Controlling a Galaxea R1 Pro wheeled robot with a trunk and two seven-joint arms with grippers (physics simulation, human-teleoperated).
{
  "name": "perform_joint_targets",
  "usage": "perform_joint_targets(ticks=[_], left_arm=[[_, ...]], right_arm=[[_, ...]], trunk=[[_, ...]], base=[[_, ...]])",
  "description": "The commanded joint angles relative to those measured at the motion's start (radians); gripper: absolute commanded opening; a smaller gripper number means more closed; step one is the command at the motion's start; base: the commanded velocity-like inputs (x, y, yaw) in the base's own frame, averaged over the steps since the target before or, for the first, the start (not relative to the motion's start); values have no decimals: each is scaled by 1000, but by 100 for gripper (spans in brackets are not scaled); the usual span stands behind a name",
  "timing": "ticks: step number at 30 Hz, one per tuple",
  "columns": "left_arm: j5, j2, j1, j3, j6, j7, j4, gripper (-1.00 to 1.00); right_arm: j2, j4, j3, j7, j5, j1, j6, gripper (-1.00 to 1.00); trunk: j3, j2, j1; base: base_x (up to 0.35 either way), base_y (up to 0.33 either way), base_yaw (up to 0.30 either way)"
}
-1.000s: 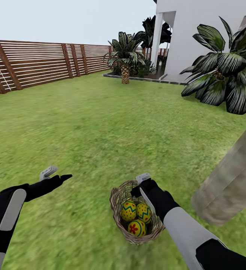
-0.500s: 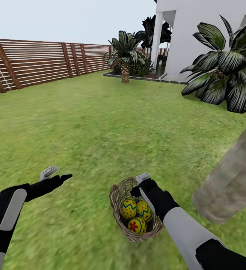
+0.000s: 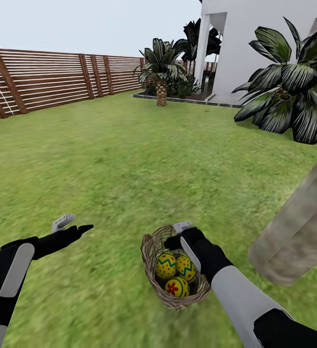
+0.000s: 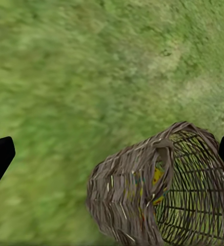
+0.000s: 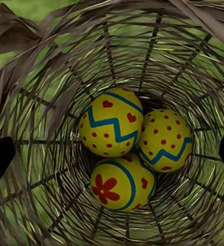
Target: Take the three Easter eggs out of the wicker basket on the lawn in the garden, then place them on the lawn next to a single tree (choose any tree) so that all three eggs are next to the same tree and none are left in the basket.
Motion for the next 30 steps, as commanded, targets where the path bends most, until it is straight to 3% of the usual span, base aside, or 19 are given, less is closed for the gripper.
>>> perform_joint_targets(ticks=[1,19,27,30], left_arm=[[-8,0,-1,2,5,-10,0,100],[-8,1,-1,2,5,-10,-2,100],[-8,1,-1,2,5,-10,-2,100],[-8,2,-1,2,5,-10,-2,100]], right_arm=[[-1,0,2,-9,-14,-1,2,100],[0,2,-14,-117,-24,-1,-3,100],[0,2,-18,-127,-27,-1,-2,100],[1,4,-19,-128,-28,-1,-2,100]], trunk=[[-4,-8,4],[-60,-134,73],[-86,-190,103],[-86,-190,103]], base=[[0,0,0],[0,0,0],[0,0,0],[0,0,0]])
